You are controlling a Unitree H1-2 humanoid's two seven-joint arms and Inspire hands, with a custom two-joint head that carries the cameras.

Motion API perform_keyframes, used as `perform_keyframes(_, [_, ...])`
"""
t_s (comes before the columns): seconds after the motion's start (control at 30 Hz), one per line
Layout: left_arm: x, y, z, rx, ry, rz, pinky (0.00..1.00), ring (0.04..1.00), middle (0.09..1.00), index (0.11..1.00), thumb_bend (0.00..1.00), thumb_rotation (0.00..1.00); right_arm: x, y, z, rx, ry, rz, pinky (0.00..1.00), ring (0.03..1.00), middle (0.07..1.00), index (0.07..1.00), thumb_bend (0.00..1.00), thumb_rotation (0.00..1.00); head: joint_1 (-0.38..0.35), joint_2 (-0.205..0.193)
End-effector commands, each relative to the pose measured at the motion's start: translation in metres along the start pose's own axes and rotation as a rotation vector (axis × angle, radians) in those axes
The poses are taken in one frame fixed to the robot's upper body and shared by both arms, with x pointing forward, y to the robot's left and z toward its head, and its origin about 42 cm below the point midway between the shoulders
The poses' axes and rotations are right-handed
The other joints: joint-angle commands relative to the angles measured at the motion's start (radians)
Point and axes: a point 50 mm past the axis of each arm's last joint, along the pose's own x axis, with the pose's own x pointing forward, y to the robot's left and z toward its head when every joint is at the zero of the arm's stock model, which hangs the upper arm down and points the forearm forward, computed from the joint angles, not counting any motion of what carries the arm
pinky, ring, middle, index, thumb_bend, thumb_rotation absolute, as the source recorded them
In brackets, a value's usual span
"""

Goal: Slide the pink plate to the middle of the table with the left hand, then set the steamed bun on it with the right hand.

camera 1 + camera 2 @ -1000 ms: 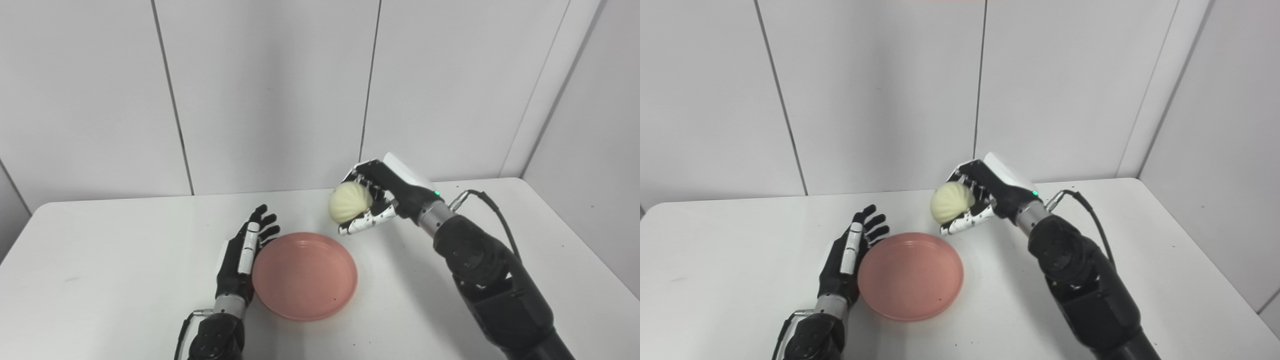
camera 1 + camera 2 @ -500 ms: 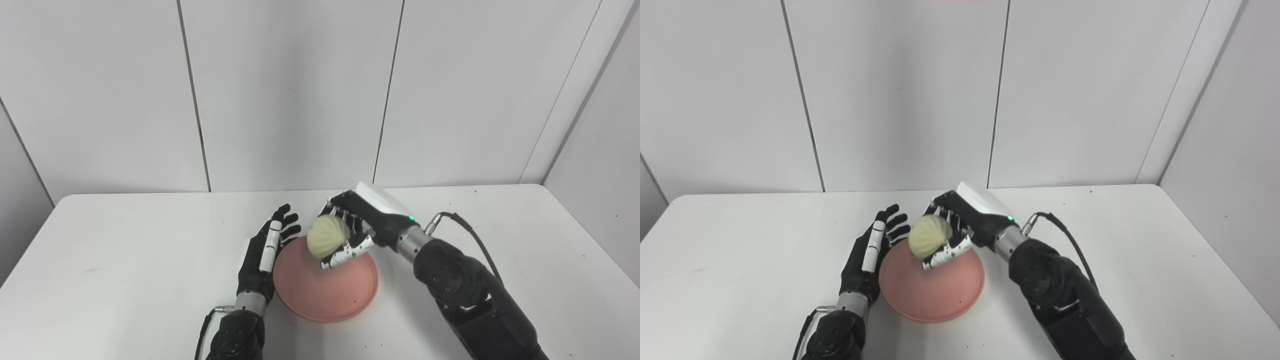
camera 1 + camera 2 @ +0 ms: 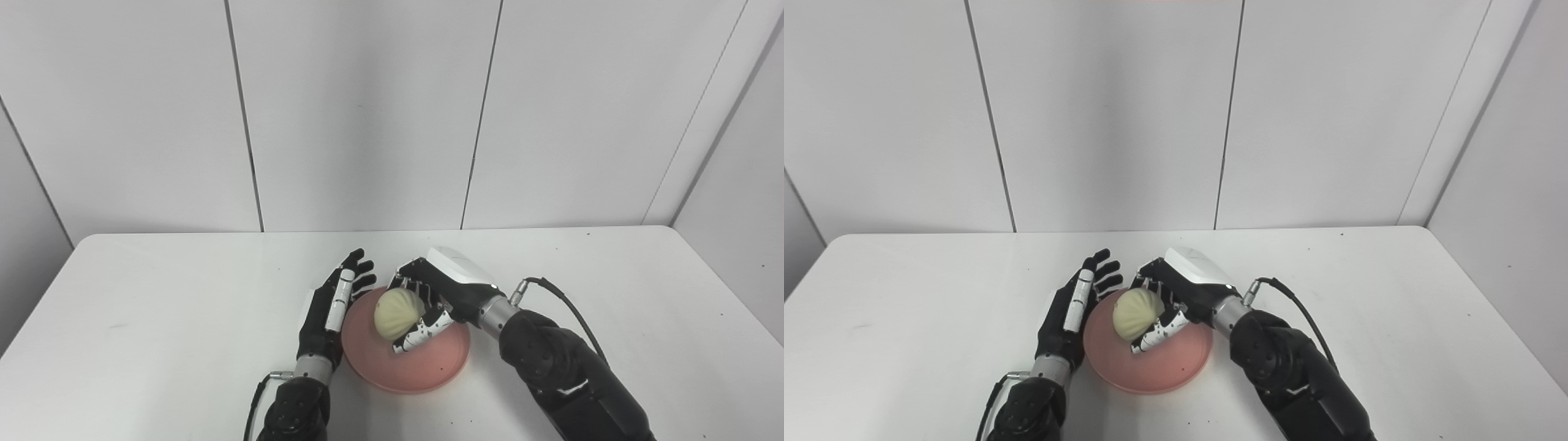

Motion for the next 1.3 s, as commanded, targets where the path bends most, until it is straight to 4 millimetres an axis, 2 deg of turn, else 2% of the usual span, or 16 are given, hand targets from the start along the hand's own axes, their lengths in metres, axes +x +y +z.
perform_keyframes(0.0, [-0.013, -0.001, -0.025, -0.008, 0.118, 0.001, 0.76, 0.794, 0.83, 0.826, 0.62, 0.92, 0.005, -0.011, 0.008, -0.032, -0.059, -0.052, 0.25, 0.317, 0.406, 0.484, 0.52, 0.13, 0.0, 0.001])
perform_keyframes(0.37, [-0.013, 0.0, -0.026, -0.018, 0.132, 0.001, 0.76, 0.798, 0.83, 0.825, 0.6, 0.92, 0.008, -0.005, 0.003, -0.014, -0.072, -0.06, 0.3, 0.37, 0.447, 0.484, 0.52, 0.14, -0.008, 0.002])
perform_keyframes(0.57, [-0.013, 0.001, -0.025, -0.02, 0.135, -0.001, 0.75, 0.791, 0.827, 0.822, 0.6, 0.92, 0.006, -0.004, 0.004, -0.062, -0.056, -0.091, 0.42, 0.505, 0.585, 0.491, 0.52, 0.14, -0.015, 0.003])
perform_keyframes(0.6, [-0.013, 0.001, -0.025, -0.021, 0.135, -0.003, 0.75, 0.789, 0.826, 0.82, 0.59, 0.92, 0.005, -0.005, 0.004, -0.074, -0.051, -0.092, 0.51, 0.604, 0.656, 0.558, 0.76, 0.17, -0.015, 0.003])
perform_keyframes(0.63, [-0.013, 0.001, -0.025, -0.02, 0.136, -0.004, 0.76, 0.789, 0.827, 0.82, 0.59, 0.92, 0.004, -0.005, 0.005, -0.086, -0.047, -0.094, 0.57, 0.666, 0.702, 0.601, 0.9, 0.19, -0.017, 0.004])
perform_keyframes(0.67, [-0.013, 0.002, -0.025, -0.021, 0.137, -0.005, 0.76, 0.789, 0.828, 0.822, 0.59, 0.92, 0.003, -0.005, 0.005, -0.101, -0.048, -0.1, 0.65, 0.752, 0.77, 0.631, 0.96, 0.21, -0.019, 0.004])
perform_keyframes(0.73, [-0.014, 0.002, -0.025, -0.019, 0.139, -0.006, 0.75, 0.785, 0.826, 0.822, 0.59, 0.93, 0.002, -0.006, 0.006, -0.123, -0.048, -0.111, 0.79, 0.889, 0.875, 0.68, 1.0, 0.25, -0.02, 0.003])
perform_keyframes(0.83, [-0.013, 0.003, -0.025, -0.016, 0.139, -0.006, 0.74, 0.784, 0.823, 0.82, 0.6, 0.93, 0.0, -0.007, 0.007, -0.139, -0.041, -0.12, 0.85, 0.943, 0.921, 0.717, 1.0, 0.27, -0.019, 0.002])
perform_keyframes(0.97, [-0.013, 0.003, -0.025, -0.014, 0.137, -0.008, 0.74, 0.789, 0.825, 0.825, 0.59, 0.93, -0.003, -0.007, 0.006, -0.143, -0.042, -0.136, 0.87, 0.962, 0.944, 0.758, 1.0, 0.29, -0.019, 0.001])
perform_keyframes(1.27, [-0.014, 0.005, -0.024, -0.012, 0.135, -0.009, 0.75, 0.795, 0.822, 0.826, 0.58, 0.93, -0.007, -0.004, 0.003, -0.11, -0.049, -0.147, 0.86, 0.948, 0.926, 0.757, 1.0, 0.31, -0.022, 0.001])
